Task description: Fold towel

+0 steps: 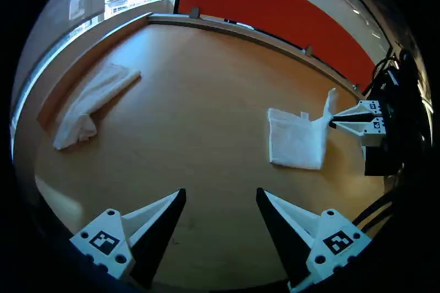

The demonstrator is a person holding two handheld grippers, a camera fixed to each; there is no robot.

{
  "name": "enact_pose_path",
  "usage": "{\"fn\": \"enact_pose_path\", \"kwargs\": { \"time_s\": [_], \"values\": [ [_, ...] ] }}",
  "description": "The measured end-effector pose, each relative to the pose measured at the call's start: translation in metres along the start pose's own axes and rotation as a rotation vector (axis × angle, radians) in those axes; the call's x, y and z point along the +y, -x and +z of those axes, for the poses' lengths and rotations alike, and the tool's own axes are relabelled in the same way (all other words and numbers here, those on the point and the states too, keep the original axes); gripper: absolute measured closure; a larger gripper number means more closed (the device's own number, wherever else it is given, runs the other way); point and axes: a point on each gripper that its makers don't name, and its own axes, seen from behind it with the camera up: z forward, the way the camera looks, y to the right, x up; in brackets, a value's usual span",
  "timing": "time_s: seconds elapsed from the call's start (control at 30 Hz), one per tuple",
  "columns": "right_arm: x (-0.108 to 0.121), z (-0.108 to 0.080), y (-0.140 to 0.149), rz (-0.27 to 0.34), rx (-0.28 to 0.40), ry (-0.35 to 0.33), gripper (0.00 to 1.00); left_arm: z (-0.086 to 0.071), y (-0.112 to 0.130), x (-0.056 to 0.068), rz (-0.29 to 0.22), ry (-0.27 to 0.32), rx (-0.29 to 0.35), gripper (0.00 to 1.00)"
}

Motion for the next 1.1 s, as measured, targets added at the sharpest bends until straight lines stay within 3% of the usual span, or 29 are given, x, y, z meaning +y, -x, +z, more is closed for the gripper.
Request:
{"fn": "enact_pose_path", "kwargs": {
  "time_s": [0.2, 0.4, 0.77, 0.83, 1.03, 1.1],
  "values": [
    [-0.033, 0.035, -0.004, -0.02, -0.017, -0.084, 0.96, -0.007, 0.005, -0.011, -0.048, -0.017, 0.01, 0.05],
    [-0.057, 0.064, 0.014, -0.01, -0.067, -0.147, 0.96, -0.01, 0.007, -0.018, -0.079, -0.028, 0.018, 0.05],
    [-0.053, 0.061, 0.016, 0.007, -0.067, -0.149, 0.91, -0.008, 0.008, -0.018, -0.08, -0.028, 0.015, 0.05],
    [-0.053, 0.059, 0.017, 0.01, -0.067, -0.147, 0.82, -0.007, 0.007, -0.017, -0.077, -0.028, 0.014, 0.05],
    [-0.052, 0.054, 0.02, 0.022, -0.068, -0.139, 0.33, -0.007, 0.008, -0.017, -0.071, -0.029, 0.013, 0.05],
    [-0.051, 0.053, 0.021, 0.027, -0.065, -0.133, 0.31, -0.007, 0.008, -0.017, -0.073, -0.029, 0.013, 0.05]
  ]
}}
